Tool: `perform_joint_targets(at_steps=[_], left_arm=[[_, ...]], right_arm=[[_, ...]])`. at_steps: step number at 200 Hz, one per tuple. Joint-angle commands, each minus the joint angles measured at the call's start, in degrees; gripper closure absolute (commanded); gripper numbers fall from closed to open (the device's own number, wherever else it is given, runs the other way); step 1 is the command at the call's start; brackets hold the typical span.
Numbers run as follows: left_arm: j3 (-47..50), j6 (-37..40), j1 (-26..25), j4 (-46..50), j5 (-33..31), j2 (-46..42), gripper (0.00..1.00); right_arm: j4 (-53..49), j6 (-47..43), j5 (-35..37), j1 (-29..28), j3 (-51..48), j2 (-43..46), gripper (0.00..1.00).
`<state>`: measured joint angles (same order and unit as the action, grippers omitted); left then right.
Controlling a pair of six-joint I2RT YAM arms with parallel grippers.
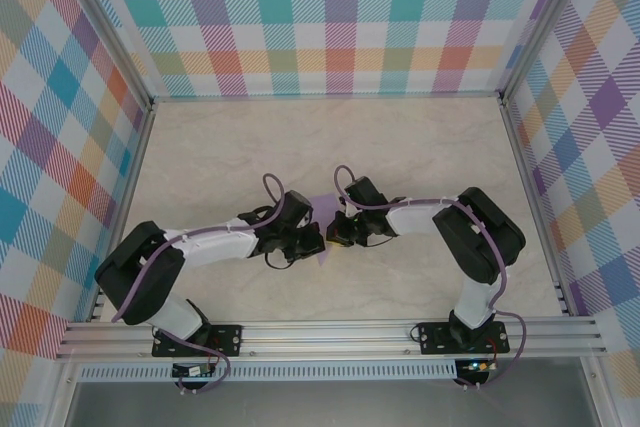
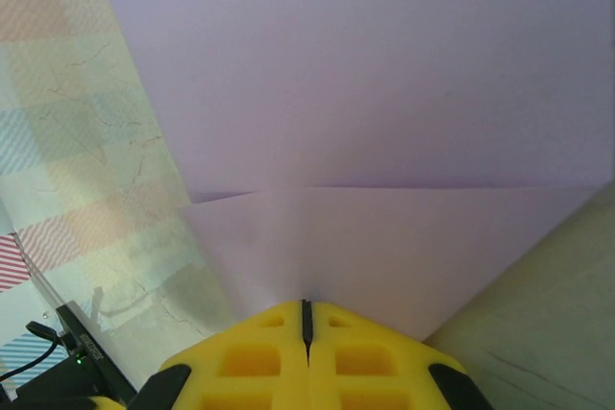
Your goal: Fold a paper plane with a square sheet of paper (pick it up from the middle)
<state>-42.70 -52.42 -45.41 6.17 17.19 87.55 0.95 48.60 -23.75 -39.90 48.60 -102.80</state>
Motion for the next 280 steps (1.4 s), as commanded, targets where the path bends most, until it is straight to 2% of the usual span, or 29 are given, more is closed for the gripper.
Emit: perform_joint_targets(at_steps=[1,80,156,212,257,280], left_arm=[[1.2,-2.8,-1.2,-4.6,2.5,2.1,1.00],[2.3,-2.3,-2.1,-0.8,-0.3,5.4,1.00],[2.8,-2.0,-2.4,0.7,-0.9,6.3,1.00],[2.7,-2.1,-2.4,2.4,-1.2,6.6,1.00],[4.5,-2.3,-2.5,3.6,-0.6,6.6,1.00],[5.3,-2.0,-2.4,4.9,-0.6,6.7,1.00]], right_arm=[[0.7,-1.8,-2.4,-0.3,-0.4,1.6,1.00],[0.9,-6.5,-4.1,-0.3,-2.5,3.4,1.00],[0.5,-8.8,-7.5,-0.8,-1.5,0.9,1.00],[-5.1,-10.7,-2.9,-0.6,1.8,-1.8,1.00],[-6.8,-12.9,-0.5,2.6,3.9,-3.3,1.00],[-7.9,-15.6,0.2,6.7,5.4,-4.7,1.00]])
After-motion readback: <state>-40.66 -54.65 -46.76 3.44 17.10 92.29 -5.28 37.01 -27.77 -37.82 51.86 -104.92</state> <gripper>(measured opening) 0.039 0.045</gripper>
